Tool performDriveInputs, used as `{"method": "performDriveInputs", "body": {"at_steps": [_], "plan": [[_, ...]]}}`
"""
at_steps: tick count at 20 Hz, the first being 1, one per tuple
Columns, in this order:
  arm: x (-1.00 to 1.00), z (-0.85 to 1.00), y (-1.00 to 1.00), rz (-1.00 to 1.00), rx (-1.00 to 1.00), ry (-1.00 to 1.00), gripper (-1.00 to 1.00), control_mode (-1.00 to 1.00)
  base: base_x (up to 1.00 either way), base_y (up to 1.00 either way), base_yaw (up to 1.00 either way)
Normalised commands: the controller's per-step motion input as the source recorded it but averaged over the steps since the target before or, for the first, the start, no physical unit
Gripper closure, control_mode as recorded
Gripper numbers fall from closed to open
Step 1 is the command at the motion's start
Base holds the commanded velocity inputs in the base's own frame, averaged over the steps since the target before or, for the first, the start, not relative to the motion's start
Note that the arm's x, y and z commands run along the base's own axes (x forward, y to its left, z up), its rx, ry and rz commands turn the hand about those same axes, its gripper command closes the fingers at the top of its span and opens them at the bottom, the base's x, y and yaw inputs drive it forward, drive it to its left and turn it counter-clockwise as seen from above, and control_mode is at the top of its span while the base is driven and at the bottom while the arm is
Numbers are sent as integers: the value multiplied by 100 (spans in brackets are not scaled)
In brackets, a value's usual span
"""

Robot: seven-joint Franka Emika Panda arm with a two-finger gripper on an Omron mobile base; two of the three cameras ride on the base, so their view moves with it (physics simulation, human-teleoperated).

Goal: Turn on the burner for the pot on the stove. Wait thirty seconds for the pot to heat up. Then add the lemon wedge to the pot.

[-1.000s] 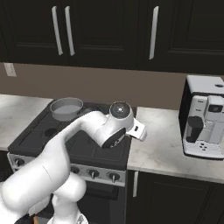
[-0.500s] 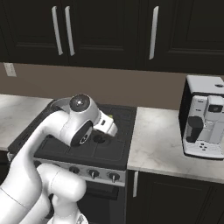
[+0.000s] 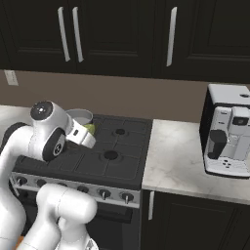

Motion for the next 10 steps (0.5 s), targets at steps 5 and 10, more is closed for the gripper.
{"method": "performDriveInputs", "body": {"at_steps": [5,10], "plan": [[0,22,100,0,0,6,100,-100,0,0,0],[0,19,100,0,0,5,100,-100,0,0,0]]}}
